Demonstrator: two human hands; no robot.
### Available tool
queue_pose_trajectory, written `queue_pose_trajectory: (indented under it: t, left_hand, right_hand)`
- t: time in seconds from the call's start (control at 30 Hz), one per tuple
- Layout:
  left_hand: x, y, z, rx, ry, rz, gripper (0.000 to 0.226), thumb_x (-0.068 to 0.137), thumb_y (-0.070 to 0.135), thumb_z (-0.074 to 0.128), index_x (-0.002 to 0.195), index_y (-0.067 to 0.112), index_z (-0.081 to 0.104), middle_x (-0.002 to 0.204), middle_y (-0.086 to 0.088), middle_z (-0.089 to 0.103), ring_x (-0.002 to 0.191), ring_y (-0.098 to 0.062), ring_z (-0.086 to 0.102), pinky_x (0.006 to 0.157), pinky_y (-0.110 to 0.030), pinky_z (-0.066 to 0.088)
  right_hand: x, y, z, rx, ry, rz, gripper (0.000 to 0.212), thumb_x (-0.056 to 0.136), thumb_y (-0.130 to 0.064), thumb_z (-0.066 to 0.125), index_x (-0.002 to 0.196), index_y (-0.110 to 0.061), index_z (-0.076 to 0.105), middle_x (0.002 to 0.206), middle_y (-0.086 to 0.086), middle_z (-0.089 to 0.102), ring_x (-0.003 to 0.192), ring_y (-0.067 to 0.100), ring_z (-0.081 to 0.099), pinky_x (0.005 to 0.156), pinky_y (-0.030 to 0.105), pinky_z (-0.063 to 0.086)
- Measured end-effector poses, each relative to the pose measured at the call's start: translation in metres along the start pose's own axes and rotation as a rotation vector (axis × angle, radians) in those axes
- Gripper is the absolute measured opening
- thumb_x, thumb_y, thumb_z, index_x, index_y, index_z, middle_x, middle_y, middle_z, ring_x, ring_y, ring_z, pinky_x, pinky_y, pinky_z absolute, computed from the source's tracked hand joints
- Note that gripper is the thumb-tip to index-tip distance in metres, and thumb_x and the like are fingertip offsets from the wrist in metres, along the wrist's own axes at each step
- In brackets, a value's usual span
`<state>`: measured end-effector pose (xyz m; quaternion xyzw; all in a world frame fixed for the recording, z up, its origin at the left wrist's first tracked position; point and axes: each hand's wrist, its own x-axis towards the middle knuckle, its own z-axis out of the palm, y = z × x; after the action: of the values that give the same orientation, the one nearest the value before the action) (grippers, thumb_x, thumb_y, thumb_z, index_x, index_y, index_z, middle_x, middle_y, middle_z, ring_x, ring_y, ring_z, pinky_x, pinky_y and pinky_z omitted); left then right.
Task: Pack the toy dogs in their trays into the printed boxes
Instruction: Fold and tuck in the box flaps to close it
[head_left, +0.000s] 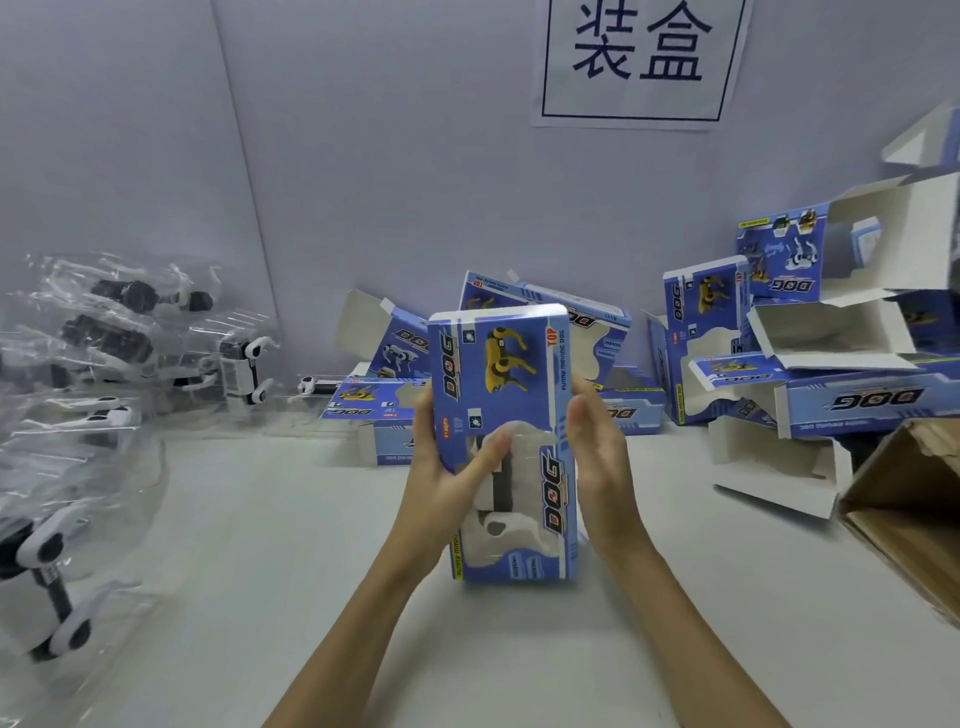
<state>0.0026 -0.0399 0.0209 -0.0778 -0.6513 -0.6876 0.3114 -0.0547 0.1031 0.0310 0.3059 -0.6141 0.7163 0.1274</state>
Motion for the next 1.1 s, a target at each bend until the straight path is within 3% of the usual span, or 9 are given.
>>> queue_pose_trajectory:
  t: [0.13,0.23,0.33,0.43,0.53,0.63,0.7,0.83,1.1]
  left_hand:
    - [-0.001,-0.001,0.005,0.038,-0.017,-0.028,0.055,0.084,0.047,0.082,0.120,0.071,0.048,0.124,0.018,0.071,0.114,-0.009,0.071,0.080,-0.024,0.061]
    - [0.000,-0.003,0.003,0.060,-0.005,0.015,0.048,0.084,0.041,0.086,0.121,0.050,0.057,0.124,0.004,0.072,0.112,-0.016,0.073,0.082,-0.026,0.062]
    - [-0.001,0.004,0.004,-0.024,0.021,-0.015,0.044,0.085,0.061,0.068,0.121,0.036,0.062,0.117,0.005,0.075,0.109,-0.018,0.073,0.080,-0.023,0.060]
    - [0.001,0.010,0.005,-0.082,0.040,-0.072,0.041,0.095,0.062,0.062,0.119,0.029,0.065,0.116,0.000,0.076,0.109,-0.022,0.074,0.076,-0.026,0.061]
    - [0.000,0.010,0.010,-0.059,0.039,-0.026,0.021,0.102,0.038,0.057,0.122,0.042,0.058,0.121,-0.003,0.073,0.105,-0.026,0.075,0.075,-0.028,0.062]
    - [0.001,0.011,0.012,-0.054,0.078,0.018,0.047,0.105,0.024,0.058,0.141,0.046,0.038,0.121,0.004,0.067,0.103,-0.024,0.074,0.083,-0.034,0.061]
    - [0.002,0.012,0.013,0.041,0.076,0.051,0.040,0.100,0.033,0.053,0.139,0.041,0.047,0.124,0.018,0.063,0.117,-0.016,0.066,0.096,-0.043,0.057]
    - [0.000,0.007,0.007,0.121,0.001,0.017,0.033,0.093,0.062,0.051,0.122,0.049,0.060,0.136,0.014,0.058,0.130,-0.022,0.058,0.103,-0.064,0.048]
    - [0.001,0.006,-0.003,0.167,-0.082,0.021,0.046,0.088,0.062,0.063,0.130,0.045,0.055,0.133,0.026,0.058,0.125,-0.010,0.062,0.093,-0.046,0.059]
  right_hand:
    - [0.001,0.002,0.001,-0.081,0.040,-0.031,0.040,0.099,-0.053,0.056,0.133,-0.032,0.058,0.129,0.001,0.064,0.119,0.010,0.066,0.090,0.027,0.059]
    - [0.001,0.002,-0.002,-0.098,0.093,-0.059,0.050,0.096,-0.068,0.055,0.113,-0.023,0.066,0.092,0.001,0.061,0.081,0.010,0.061,0.068,0.025,0.051]
    - [-0.002,-0.002,0.003,-0.088,0.143,-0.069,0.074,0.090,-0.082,0.050,0.095,-0.009,0.061,0.076,0.019,0.049,0.065,0.029,0.048,0.056,0.036,0.045]
    - [-0.005,-0.005,0.005,-0.025,0.133,-0.037,0.052,0.096,-0.066,0.056,0.107,-0.016,0.067,0.090,0.021,0.063,0.084,0.043,0.062,0.070,0.056,0.057]
    - [-0.004,-0.008,0.002,0.011,0.145,-0.019,0.027,0.098,-0.041,0.060,0.120,-0.028,0.062,0.110,0.005,0.070,0.103,0.033,0.069,0.088,0.060,0.058]
    - [-0.001,-0.006,0.003,0.036,0.147,-0.027,0.049,0.095,-0.026,0.055,0.143,-0.028,0.044,0.138,-0.002,0.059,0.119,0.014,0.066,0.095,0.042,0.058]
    - [0.000,-0.006,0.004,0.039,0.140,-0.047,0.059,0.096,-0.019,0.051,0.153,-0.030,0.037,0.153,-0.002,0.048,0.131,0.006,0.058,0.102,0.038,0.055]
    - [-0.001,-0.004,-0.001,-0.122,0.090,-0.124,0.033,0.103,-0.022,0.047,0.130,-0.017,0.064,0.147,-0.002,0.054,0.145,0.009,0.044,0.114,0.027,0.042]
    - [0.003,-0.005,-0.007,-0.072,0.033,-0.016,0.030,0.098,-0.021,0.044,0.106,-0.018,0.073,0.122,-0.012,0.066,0.130,0.013,0.057,0.110,0.048,0.047]
